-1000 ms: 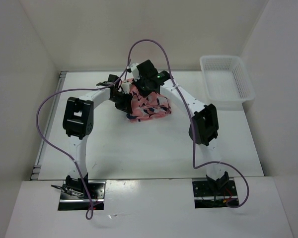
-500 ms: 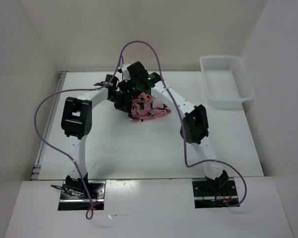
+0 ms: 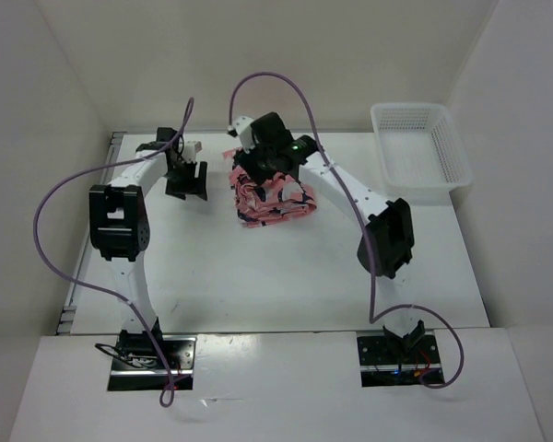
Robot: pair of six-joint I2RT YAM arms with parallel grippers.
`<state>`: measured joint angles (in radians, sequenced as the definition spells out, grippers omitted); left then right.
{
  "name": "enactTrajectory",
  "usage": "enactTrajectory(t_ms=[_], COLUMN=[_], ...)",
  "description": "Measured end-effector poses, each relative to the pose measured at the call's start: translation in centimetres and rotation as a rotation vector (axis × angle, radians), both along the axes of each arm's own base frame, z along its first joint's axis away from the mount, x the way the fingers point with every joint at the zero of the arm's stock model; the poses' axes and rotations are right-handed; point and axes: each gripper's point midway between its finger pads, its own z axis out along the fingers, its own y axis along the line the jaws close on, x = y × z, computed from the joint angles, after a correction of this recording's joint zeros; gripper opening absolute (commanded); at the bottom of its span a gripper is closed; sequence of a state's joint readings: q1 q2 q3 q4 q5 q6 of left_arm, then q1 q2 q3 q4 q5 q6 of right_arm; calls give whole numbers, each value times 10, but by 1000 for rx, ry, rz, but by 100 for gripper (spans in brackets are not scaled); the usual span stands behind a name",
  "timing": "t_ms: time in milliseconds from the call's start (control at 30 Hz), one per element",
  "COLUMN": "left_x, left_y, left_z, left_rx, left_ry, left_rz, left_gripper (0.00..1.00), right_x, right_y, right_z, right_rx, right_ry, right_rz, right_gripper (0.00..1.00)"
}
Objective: Fold and stack the shorts
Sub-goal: Fold the shorts
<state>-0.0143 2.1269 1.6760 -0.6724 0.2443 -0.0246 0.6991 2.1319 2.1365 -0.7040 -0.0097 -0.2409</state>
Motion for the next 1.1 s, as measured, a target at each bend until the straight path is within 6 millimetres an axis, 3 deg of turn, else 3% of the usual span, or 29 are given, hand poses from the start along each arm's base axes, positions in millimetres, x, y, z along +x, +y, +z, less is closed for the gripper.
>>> enactTrajectory(t_ms=[67, 167, 267, 367, 433, 500, 633, 733, 933, 1100], left_x=[7, 28, 47, 49, 43, 39, 39, 45, 71, 87], left_y=[10, -9, -65, -133, -171, -189, -187, -174, -149, -132], left_z=[20, 60, 104, 128, 125, 108, 62, 43, 45, 35], left_rx=[40, 51, 26, -13, -34, -33, 9, 75, 175, 249], left_ry=[-39, -150, -280, -364, -375, -350, -263, -242, -313, -338], left_rz=[22, -13, -117, -241, -314, -357, -358, -322, -235, -178], left_gripper=[86, 92, 96, 98, 99, 99, 99, 99, 83, 79], right_x=[-2, 4, 13, 26, 37, 45, 49, 45, 38, 21], right_y=[-35, -85, -123, -139, -149, -155, -162, -155, -138, -125], right_z=[-19, -57, -84, -90, -92, -98, -115, -125, -136, -157], right_rx=[-66, -158, -196, -167, -135, -112, -73, -31, 16, -11], right_ry=[23, 82, 141, 158, 163, 177, 232, 283, 341, 377], right_rz=[-22, -79, -138, -192, -234, -264, -300, -294, -264, -228], right_gripper=[58, 49, 36, 29, 25, 22, 22, 22, 21, 20])
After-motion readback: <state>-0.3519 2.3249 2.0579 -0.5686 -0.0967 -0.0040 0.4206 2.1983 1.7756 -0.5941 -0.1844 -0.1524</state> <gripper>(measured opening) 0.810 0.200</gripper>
